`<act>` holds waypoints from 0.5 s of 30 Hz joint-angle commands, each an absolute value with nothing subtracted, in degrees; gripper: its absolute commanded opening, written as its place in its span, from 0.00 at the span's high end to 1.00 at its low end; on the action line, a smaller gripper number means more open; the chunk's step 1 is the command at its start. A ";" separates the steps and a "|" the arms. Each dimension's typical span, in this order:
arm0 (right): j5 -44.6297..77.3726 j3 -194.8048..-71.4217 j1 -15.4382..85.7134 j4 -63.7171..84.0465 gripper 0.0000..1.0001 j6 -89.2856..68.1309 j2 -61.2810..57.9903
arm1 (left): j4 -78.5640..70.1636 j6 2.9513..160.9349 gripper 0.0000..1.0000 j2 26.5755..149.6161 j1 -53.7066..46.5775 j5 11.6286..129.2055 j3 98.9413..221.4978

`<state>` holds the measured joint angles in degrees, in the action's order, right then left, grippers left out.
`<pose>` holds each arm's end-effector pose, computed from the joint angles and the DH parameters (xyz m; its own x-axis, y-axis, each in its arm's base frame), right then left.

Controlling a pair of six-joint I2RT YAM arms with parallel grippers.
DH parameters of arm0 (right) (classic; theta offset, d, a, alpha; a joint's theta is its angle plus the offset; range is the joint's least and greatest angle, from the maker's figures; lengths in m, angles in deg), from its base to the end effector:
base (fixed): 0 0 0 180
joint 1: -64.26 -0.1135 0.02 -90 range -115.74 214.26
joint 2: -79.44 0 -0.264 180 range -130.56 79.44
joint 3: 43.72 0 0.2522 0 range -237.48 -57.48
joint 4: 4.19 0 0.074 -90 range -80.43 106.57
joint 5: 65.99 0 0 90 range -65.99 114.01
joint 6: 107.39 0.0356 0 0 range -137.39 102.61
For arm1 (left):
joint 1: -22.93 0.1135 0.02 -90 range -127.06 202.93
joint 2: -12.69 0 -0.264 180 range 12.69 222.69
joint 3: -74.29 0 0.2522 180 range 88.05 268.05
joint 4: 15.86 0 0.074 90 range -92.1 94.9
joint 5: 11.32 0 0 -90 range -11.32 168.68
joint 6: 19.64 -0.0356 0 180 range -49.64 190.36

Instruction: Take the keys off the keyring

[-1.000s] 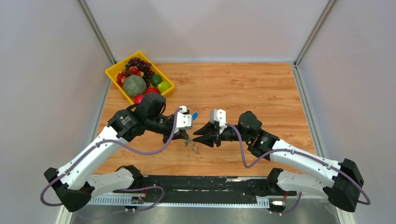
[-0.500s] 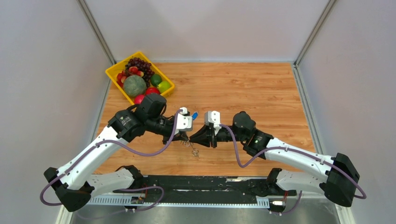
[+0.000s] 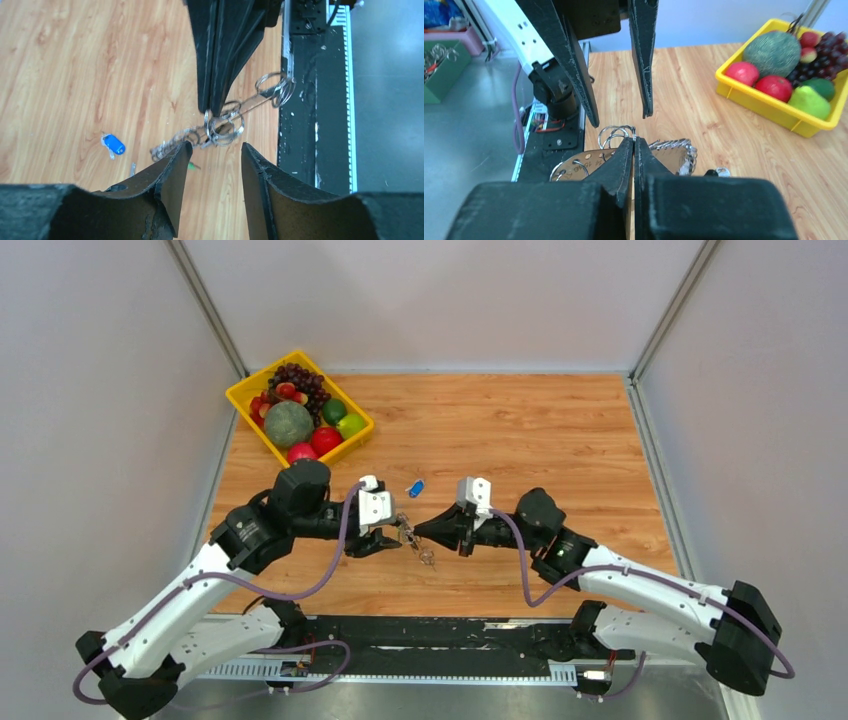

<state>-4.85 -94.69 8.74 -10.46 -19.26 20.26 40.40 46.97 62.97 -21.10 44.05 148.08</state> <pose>0.1214 0.2071 0.3006 0.0133 -0.0311 -0.9994 -0.9951 0.0972 -0.0163 0.1078 -0.1323 0.3613 0.0065 0.4481 -0.8940 0.9947 0.0888 0.0517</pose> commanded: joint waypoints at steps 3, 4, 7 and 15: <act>-0.67 -88.04 8.60 -31.73 1.00 -12.13 26.96 | 22.42 59.46 0.48 56.01 -21.33 48.08 141.56; -0.31 -86.75 8.55 -34.45 1.00 -11.25 27.54 | 20.38 61.40 0.48 55.73 -21.30 48.88 140.52; -0.29 -83.97 8.58 -39.81 1.00 -9.71 28.31 | 17.16 64.32 0.53 56.00 -21.28 49.59 139.55; -0.11 -81.74 8.63 -41.79 1.00 -9.75 30.54 | 12.65 69.96 0.67 57.51 -17.63 44.88 141.72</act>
<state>-1.22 -82.21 8.74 -34.75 -11.04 28.00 17.39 65.65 57.73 -19.94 48.16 139.32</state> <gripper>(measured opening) 0.006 0.353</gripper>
